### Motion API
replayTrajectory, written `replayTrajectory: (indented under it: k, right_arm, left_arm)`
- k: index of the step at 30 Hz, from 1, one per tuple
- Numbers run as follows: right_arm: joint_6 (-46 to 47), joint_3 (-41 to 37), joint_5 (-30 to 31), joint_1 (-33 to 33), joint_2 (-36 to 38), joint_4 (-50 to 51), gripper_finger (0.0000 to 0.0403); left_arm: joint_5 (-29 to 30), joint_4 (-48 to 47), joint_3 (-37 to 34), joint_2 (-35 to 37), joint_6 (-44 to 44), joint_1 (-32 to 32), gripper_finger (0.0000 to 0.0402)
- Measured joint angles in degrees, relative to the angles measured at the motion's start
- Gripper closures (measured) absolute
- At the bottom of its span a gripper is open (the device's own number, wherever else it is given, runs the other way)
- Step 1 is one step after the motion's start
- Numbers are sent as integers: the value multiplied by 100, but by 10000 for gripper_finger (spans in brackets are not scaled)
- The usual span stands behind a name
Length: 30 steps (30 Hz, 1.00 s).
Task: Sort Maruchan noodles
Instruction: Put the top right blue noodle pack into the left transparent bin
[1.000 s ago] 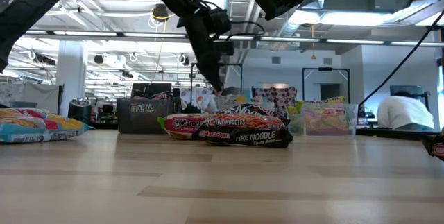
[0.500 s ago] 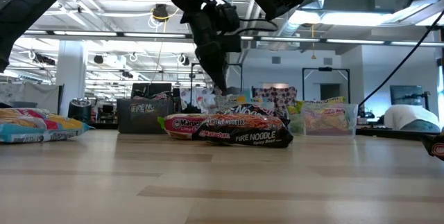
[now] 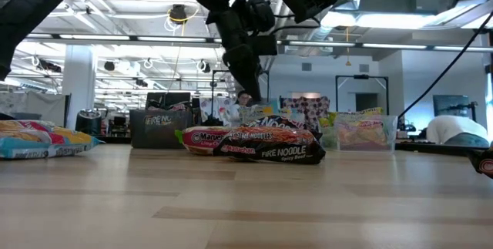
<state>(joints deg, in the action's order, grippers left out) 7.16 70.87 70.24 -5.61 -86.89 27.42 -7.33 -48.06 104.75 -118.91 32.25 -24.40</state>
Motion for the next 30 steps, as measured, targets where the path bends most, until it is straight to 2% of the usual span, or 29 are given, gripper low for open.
replayTrajectory:
  k: [7, 18, 23, 30]
  right_arm:
    - [0, 0, 2, -11, 0, -13, 246]
    - [40, 0, 0, -76, 2, -1, 246]
    - [42, 0, 0, -111, 2, -4, 246]
    - [81, 0, 0, -116, 2, -2, 246]
  left_arm:
    - [47, 15, -16, -263, -8, -12, 356]
    - [85, 822, 2, -315, -149, -55, 356]
    - [250, 958, 0, -473, -226, -110, 356]
    - [531, 1621, 15, -723, -514, -240, 356]
